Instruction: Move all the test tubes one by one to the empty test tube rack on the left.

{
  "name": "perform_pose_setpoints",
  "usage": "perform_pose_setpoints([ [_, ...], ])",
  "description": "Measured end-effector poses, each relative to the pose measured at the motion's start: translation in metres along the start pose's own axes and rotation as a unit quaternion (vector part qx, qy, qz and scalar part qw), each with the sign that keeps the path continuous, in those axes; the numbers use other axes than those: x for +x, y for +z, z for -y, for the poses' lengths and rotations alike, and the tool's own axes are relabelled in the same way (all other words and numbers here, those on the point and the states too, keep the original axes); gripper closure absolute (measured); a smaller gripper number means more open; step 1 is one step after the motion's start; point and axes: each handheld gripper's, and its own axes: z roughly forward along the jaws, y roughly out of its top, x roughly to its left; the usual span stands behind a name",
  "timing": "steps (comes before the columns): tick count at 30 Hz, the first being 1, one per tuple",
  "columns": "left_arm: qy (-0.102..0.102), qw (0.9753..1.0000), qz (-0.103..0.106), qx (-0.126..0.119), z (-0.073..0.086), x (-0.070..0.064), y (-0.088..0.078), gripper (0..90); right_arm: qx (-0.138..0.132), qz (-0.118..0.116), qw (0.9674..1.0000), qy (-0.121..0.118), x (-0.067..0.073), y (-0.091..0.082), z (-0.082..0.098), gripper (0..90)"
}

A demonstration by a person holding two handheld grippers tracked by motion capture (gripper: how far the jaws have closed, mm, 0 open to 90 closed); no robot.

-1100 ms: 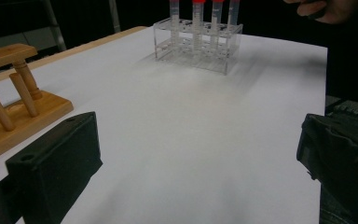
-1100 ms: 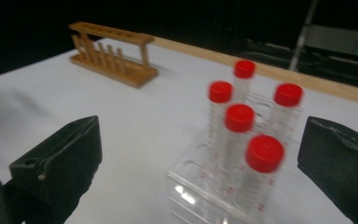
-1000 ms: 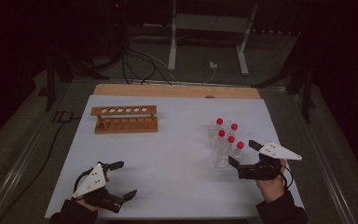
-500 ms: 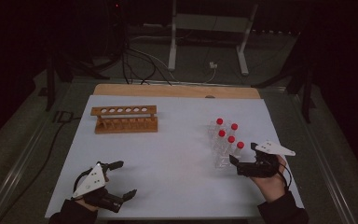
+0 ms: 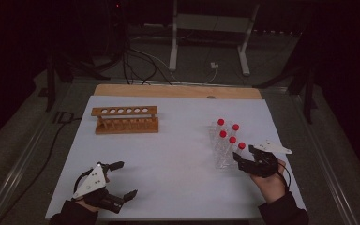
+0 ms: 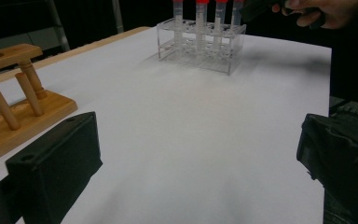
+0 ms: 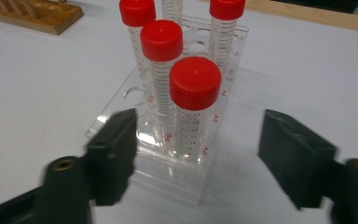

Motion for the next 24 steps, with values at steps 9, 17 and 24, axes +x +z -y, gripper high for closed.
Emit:
perform_pose_setpoints([
  [9, 0.001, 1.0, -0.001, 0.001, 0.0, 0.0, -0.001, 0.4, 0.005, -0.009, 0.9999, -0.004, 0.0, 0.004, 0.001, 59.2],
  [17, 0.0, 1.0, 0.001, 0.003, 0.0, 0.0, 0.0, 0.4, 0.015, -0.005, 0.9999, -0.006, 0.0, 0.01, 0.001, 68.2],
  [24, -0.002, 0.9999, 0.007, 0.008, 0.0, 0.0, 0.0, 0.4, 0.021, -0.002, 0.9996, -0.017, 0.004, 0.011, 0.0, 74.8],
])
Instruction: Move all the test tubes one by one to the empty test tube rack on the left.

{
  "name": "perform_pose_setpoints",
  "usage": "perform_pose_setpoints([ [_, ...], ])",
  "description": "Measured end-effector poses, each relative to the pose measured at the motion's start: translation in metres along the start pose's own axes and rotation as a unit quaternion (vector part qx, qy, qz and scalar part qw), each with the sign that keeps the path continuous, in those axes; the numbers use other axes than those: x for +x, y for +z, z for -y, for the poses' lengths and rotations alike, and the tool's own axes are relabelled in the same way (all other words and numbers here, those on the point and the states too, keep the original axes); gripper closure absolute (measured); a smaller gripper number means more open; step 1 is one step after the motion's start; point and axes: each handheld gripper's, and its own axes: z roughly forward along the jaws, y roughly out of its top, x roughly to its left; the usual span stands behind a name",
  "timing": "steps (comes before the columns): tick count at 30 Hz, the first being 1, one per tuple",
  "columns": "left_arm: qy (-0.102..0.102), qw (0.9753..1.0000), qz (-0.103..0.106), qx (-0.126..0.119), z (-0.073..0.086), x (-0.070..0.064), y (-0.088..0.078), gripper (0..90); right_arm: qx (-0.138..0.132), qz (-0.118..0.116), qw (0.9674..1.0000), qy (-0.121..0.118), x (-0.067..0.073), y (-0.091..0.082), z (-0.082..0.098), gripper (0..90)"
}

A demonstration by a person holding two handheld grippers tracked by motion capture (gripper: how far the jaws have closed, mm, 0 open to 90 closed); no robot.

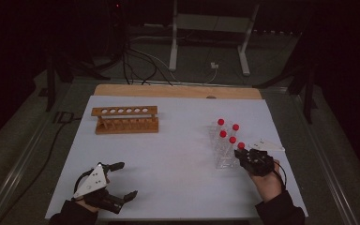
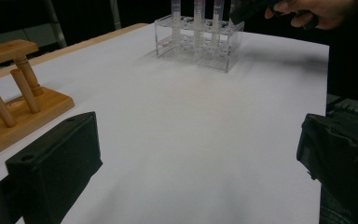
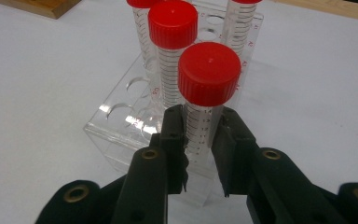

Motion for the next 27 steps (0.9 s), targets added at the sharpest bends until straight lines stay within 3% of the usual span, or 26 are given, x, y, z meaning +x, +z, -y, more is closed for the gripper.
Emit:
perform_pose_setpoints([
  [8, -0.001, 1.0, 0.002, 0.001, 0.0, 0.0, 0.0, 0.4, -0.007, 0.001, 1.0, 0.002, 0.0, -0.003, -0.002, 75.0],
  [27, -0.001, 1.0, 0.002, 0.005, 0.001, 0.0, 0.001, 0.4, -0.055, 0.009, 0.9984, -0.005, 0.003, -0.029, -0.014, 75.0],
])
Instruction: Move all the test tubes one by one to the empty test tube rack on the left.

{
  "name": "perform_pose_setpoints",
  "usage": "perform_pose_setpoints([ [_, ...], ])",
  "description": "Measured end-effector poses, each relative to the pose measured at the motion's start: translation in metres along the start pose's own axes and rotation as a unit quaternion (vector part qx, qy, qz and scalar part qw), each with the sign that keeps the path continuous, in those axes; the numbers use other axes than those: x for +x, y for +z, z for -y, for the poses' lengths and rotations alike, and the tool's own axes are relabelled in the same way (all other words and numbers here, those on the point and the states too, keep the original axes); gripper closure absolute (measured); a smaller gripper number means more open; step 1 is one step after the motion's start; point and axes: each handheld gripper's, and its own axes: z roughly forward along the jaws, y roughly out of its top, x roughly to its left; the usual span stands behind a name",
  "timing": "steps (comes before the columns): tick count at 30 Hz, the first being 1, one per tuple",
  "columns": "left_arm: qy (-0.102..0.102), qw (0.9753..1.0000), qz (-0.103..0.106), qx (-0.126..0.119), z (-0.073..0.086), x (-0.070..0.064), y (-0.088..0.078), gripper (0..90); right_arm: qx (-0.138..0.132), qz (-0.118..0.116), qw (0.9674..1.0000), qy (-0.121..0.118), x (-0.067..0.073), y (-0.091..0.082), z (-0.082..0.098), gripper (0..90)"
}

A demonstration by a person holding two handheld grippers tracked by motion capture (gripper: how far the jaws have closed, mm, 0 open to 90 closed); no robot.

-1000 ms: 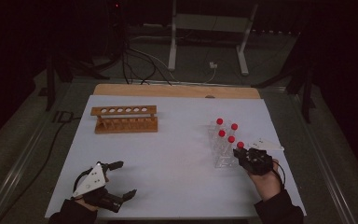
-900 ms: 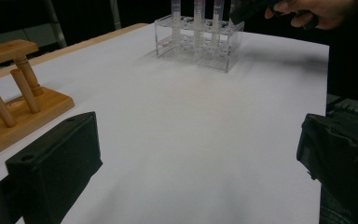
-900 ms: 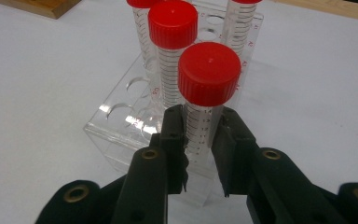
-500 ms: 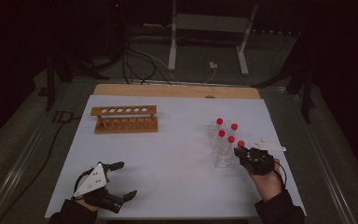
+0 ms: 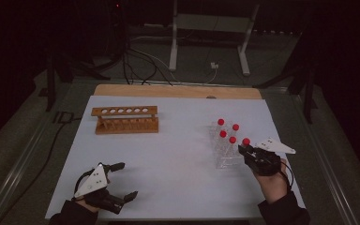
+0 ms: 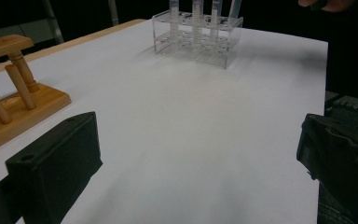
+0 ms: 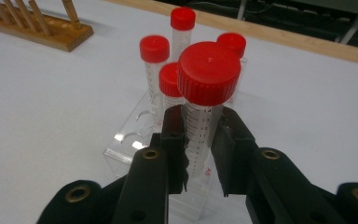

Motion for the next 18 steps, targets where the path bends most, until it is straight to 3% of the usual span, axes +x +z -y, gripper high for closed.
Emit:
perform_pose_setpoints([
  [8, -0.002, 1.0, -0.001, 0.0, 0.0, 0.0, 0.0, 0.4, -0.02, 0.005, 0.9997, -0.014, 0.006, -0.012, -0.008, 75.0],
  [18, -0.005, 1.0, 0.004, 0.006, -0.001, 0.0, 0.0, 0.4, -0.038, -0.024, 0.9985, -0.031, 0.026, -0.017, -0.02, 75.0],
])
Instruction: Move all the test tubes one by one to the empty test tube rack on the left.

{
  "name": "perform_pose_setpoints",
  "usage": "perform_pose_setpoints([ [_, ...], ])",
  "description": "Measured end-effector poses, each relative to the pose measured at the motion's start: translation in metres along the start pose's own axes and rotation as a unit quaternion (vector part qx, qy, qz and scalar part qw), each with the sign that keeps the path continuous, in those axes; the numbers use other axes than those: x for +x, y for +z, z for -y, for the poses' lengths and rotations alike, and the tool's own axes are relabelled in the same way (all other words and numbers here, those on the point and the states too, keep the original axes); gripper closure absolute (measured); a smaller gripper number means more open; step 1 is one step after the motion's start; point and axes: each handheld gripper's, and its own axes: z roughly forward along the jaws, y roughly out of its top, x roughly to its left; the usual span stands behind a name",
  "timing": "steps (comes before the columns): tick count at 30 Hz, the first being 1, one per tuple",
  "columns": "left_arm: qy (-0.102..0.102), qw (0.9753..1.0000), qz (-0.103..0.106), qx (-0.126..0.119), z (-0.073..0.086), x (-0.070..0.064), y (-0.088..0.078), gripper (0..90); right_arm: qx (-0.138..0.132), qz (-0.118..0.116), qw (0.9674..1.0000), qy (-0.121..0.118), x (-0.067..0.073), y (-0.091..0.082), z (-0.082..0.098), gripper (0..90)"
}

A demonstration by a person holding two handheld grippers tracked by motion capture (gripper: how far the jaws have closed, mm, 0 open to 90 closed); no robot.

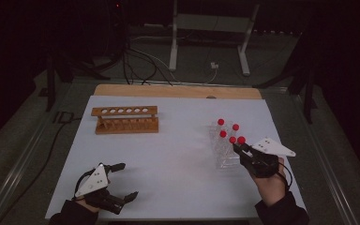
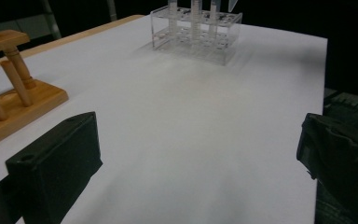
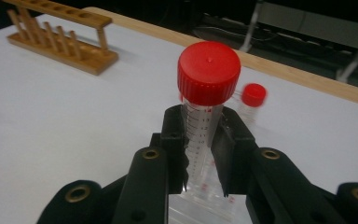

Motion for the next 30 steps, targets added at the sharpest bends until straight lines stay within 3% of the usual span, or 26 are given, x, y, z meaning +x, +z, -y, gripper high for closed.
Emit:
perform_pose_setpoints([
  [11, -0.009, 0.9999, 0.002, 0.011, -0.003, 0.0, 0.001, 0.4, 0.001, -0.042, 0.9991, -0.012, 0.022, 0.011, -0.006, 75.1],
  [30, -0.022, 0.9989, 0.041, 0.009, -0.026, -0.001, 0.008, 0.4, 0.03, -0.098, 0.9941, -0.035, 0.058, 0.035, 0.001, 75.0],
])
